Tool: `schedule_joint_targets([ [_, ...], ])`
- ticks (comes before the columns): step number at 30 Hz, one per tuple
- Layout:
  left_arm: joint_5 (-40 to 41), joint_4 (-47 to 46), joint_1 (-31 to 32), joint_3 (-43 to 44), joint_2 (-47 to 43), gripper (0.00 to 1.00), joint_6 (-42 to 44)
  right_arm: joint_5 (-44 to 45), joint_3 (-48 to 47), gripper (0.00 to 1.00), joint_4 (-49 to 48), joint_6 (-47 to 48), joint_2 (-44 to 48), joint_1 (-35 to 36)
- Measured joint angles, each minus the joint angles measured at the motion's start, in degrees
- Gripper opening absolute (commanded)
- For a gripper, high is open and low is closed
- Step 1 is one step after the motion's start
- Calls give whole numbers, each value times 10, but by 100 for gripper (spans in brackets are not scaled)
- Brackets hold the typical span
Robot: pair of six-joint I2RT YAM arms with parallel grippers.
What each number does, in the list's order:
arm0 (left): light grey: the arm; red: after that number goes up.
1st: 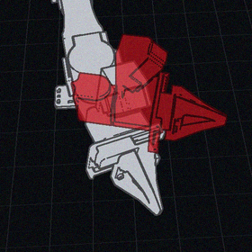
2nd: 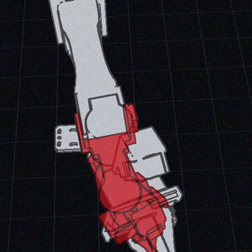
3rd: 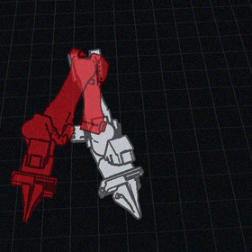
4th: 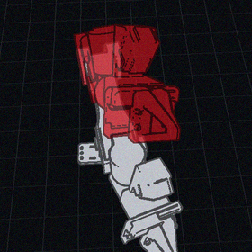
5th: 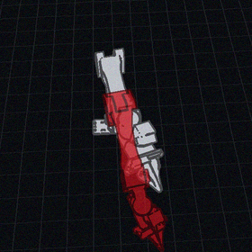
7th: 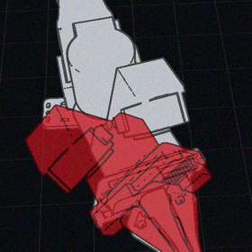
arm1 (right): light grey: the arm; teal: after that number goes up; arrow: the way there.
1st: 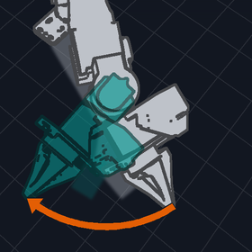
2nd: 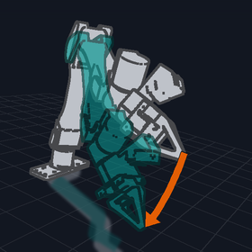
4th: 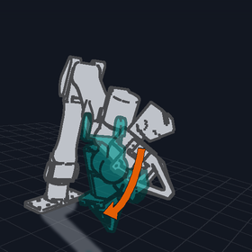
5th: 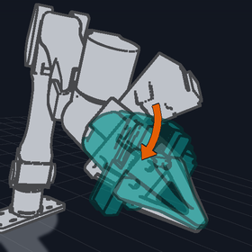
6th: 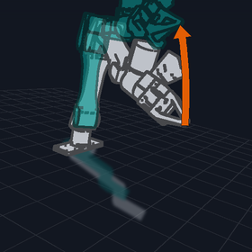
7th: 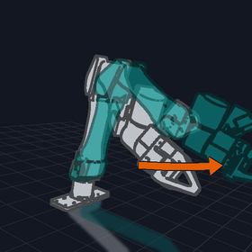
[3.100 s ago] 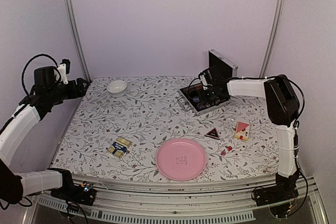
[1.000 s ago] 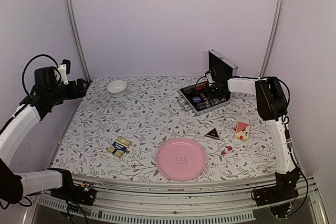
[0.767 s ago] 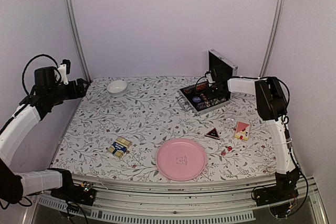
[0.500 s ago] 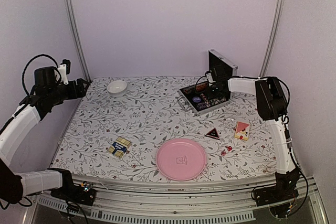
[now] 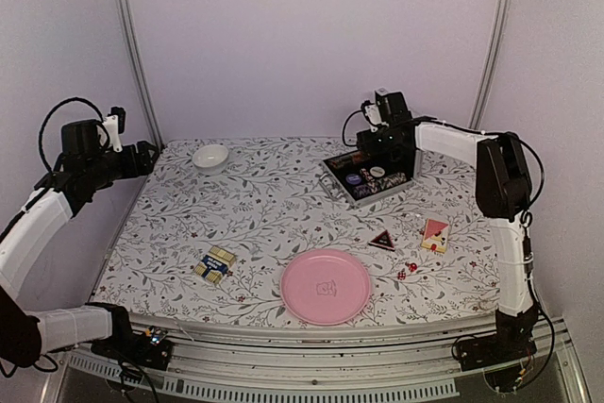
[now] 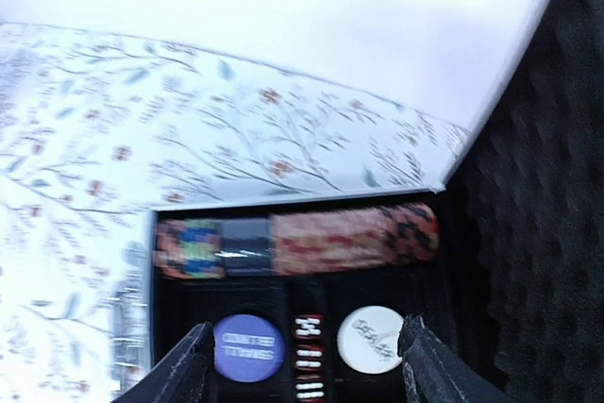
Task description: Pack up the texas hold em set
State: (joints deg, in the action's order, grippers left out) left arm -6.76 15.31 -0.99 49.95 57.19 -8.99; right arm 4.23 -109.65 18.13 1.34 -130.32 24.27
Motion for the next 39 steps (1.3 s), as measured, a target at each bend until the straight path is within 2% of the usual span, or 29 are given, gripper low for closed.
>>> schedule_joint_targets([
  [6, 0, 0, 0, 0, 0, 88, 0, -35, 3, 65, -4, 0, 13, 42],
  [11, 0, 0, 0, 0, 0, 88, 0, -65, 5, 60, 3, -1, 8, 65],
  [23, -1, 0, 0, -1, 0, 88, 0, -81, 38, 55, 17, -5, -27, 70],
  [34, -1, 0, 0, -1, 0, 88, 0, -93, 53, 45, 19, -5, -43, 72],
  [39, -2, 0, 0, -1, 0, 88, 0, -89, 54, 33, 4, 0, -50, 72],
])
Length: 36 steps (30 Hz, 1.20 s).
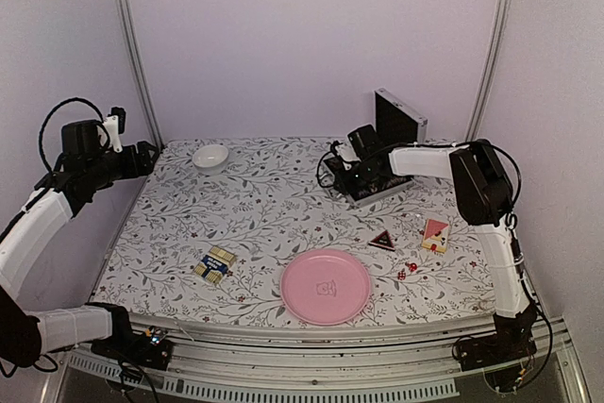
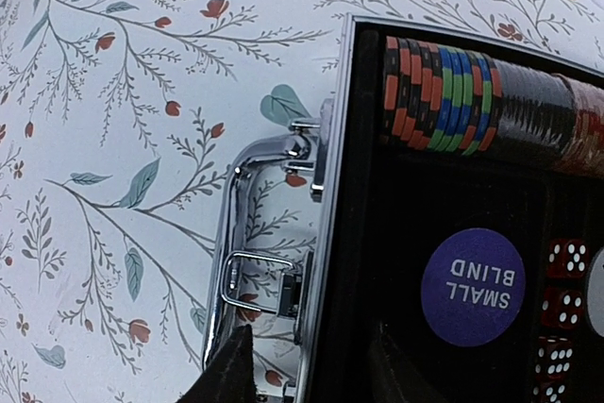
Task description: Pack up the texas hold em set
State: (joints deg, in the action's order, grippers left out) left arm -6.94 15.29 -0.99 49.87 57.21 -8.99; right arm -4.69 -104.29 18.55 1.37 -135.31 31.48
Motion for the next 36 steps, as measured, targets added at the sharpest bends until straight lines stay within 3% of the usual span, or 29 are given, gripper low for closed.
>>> schedule_joint_targets([
  [9, 0, 0, 0, 0, 0, 88, 0, 19, 0, 5, -2, -18, 0, 7],
  [21, 1, 0, 0, 0, -2, 88, 0, 63, 86, 3, -22, -76, 53, 43],
  [36, -1, 0, 0, 0, -4, 88, 0, 78, 167, 3, -21, -213, 111, 185],
])
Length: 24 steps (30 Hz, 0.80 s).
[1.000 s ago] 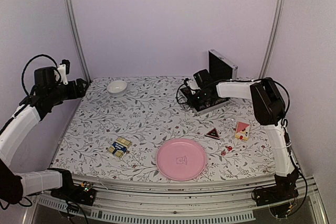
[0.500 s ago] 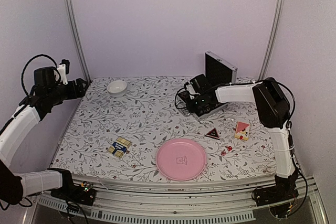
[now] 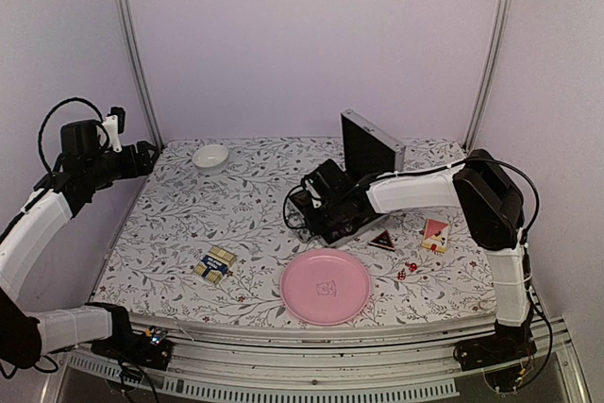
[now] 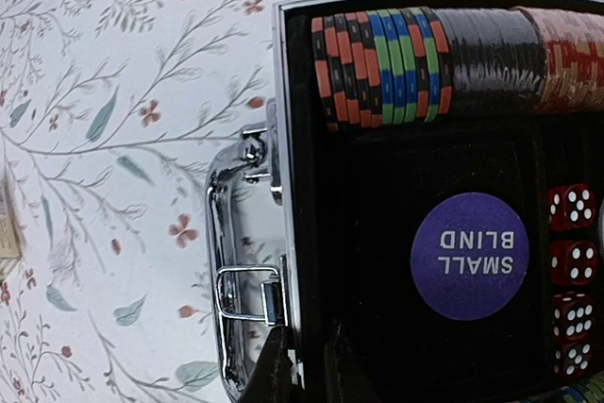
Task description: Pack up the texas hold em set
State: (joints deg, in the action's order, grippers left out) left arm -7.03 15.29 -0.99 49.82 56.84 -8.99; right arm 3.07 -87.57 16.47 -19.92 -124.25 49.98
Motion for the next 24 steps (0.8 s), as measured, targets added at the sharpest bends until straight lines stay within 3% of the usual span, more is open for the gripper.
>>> schedule_joint_targets([
  [3, 0, 0, 0, 0, -2, 89, -1, -11, 3, 9, 2, -15, 3, 20],
  [8, -2, 0, 0, 4, -9, 90, -21, -29, 13, 47, 10, -33, 17, 37],
  [11, -3, 2, 1, 30, -4, 91, -46, -42, 30, 57, 29, -34, 46, 40],
  [17, 5, -8, 31, 140, 40, 92, -63, -22, 70, 67, 82, -33, 165, 44],
  [19, 11, -20, 44, 166, 54, 97, -60, -7, 91, 69, 98, -42, 217, 44],
  [24, 52, -58, 50, 154, 54, 97, -45, 13, 192, 69, 136, -103, 337, 31],
])
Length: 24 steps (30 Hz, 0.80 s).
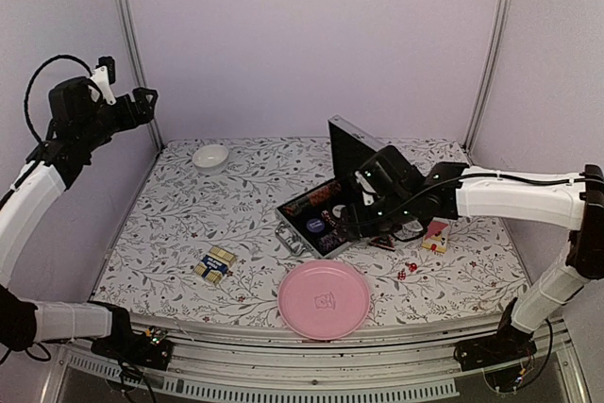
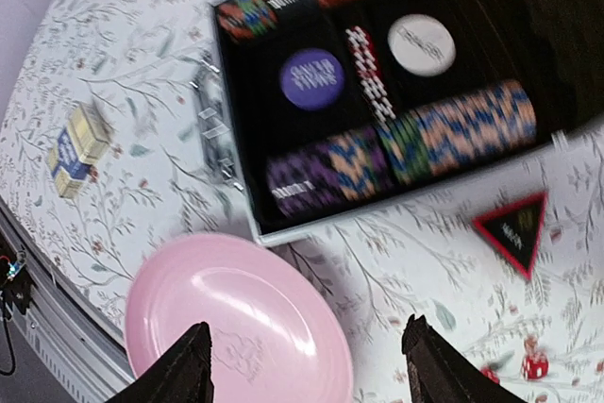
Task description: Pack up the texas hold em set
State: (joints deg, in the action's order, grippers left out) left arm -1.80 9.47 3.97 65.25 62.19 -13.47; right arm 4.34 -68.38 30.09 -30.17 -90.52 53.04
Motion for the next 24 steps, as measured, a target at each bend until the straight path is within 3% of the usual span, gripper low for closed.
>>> schedule_joint_targets([
  [9, 28, -23, -51, -78, -42, 97, 4, -25, 207, 61, 75, -161, 98, -78],
  [18, 21, -37, -51, -79, -47, 97, 10, -40, 217, 44, 72, -217, 74, -89],
  [24, 14, -38, -51, -80, -47, 97, 10, -36, 210, 39, 70, -216, 39, -89],
])
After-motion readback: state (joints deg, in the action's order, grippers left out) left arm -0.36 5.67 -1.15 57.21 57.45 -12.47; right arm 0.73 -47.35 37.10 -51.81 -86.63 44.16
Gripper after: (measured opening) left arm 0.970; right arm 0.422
